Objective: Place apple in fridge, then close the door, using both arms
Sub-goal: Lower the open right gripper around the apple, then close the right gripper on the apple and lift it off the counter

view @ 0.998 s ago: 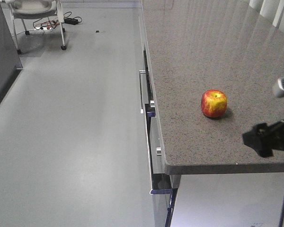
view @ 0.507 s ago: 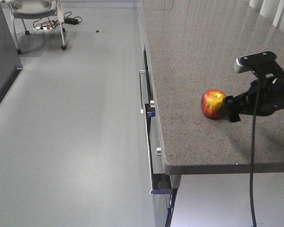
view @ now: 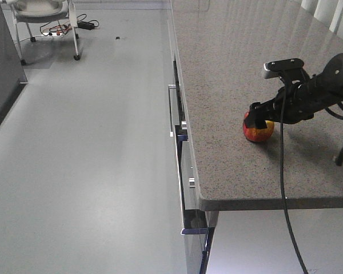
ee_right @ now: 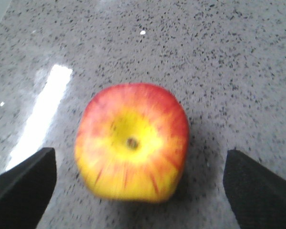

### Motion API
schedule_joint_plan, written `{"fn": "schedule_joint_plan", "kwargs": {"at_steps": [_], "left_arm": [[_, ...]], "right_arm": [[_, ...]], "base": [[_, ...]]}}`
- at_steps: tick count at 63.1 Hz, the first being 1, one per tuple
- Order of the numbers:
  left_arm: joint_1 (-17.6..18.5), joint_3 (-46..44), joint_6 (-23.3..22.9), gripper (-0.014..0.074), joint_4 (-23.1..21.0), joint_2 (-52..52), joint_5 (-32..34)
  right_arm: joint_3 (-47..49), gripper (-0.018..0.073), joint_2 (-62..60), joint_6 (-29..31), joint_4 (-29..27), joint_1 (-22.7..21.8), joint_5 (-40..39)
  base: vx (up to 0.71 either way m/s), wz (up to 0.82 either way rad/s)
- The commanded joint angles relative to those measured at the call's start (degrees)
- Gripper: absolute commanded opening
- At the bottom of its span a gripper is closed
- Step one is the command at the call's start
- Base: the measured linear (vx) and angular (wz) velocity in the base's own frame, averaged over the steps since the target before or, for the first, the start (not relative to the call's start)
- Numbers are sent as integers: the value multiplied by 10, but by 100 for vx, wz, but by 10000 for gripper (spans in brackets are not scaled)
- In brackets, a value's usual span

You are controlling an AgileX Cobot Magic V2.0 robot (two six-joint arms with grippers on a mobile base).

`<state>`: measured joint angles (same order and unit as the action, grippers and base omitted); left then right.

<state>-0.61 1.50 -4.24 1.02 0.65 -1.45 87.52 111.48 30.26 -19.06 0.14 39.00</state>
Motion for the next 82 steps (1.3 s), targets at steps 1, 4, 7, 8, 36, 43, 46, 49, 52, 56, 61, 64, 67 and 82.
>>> {"fn": "schedule_joint_plan", "kwargs": {"at_steps": [1, 4, 7, 8, 36, 43, 46, 49, 52, 56, 61, 64, 67, 82], "left_arm": [[-1, 12, -2, -6, -2, 9, 41], [-1, 12, -2, -6, -2, 9, 41], [-1, 12, -2, -6, -2, 9, 41], [-1, 12, -2, -6, -2, 9, 41], [-1, 12, -2, -6, -2, 9, 41], [-1, 12, -2, -6, -2, 9, 41], [-1, 12, -2, -6, -2, 9, 41], [-1, 12, -2, -6, -2, 9, 41], [-1, 12, -2, -6, -2, 9, 41], [-1, 12, -2, -6, -2, 9, 41], [-1, 12, -2, -6, -2, 9, 41], [-1, 12, -2, -6, -2, 9, 41], [-1, 12, -2, -6, -2, 9, 41], [-1, 12, -2, -6, -2, 9, 41]], "right_arm": [[42, 666, -2, 8, -14, 4, -19], [50, 663, 8, 9, -10, 7, -16], [57, 657, 18, 12, -8, 15, -17], [59, 652, 21, 12, -8, 17, -17], [69, 312, 27, -1, 6, 25, -8], [69, 311, 9, -2, 5, 25, 9], [69, 312, -3, -4, 3, 25, 20], [69, 311, -18, -8, 1, 25, 32], [69, 311, -31, -16, -3, 25, 43], [65, 311, -54, -18, -10, 25, 52], [37, 314, -91, -18, -26, 27, 46], [12, 319, -115, -6, -39, 29, 36], [-22, 323, -149, 17, -60, 35, 18], [-190, 329, -298, 106, -157, 81, -9]], "base": [[0, 0], [0, 0], [0, 0], [0, 0], [0, 0], [0, 0], [0, 0], [0, 0], [0, 0], [0, 0], [0, 0], [0, 0], [0, 0], [0, 0]]}}
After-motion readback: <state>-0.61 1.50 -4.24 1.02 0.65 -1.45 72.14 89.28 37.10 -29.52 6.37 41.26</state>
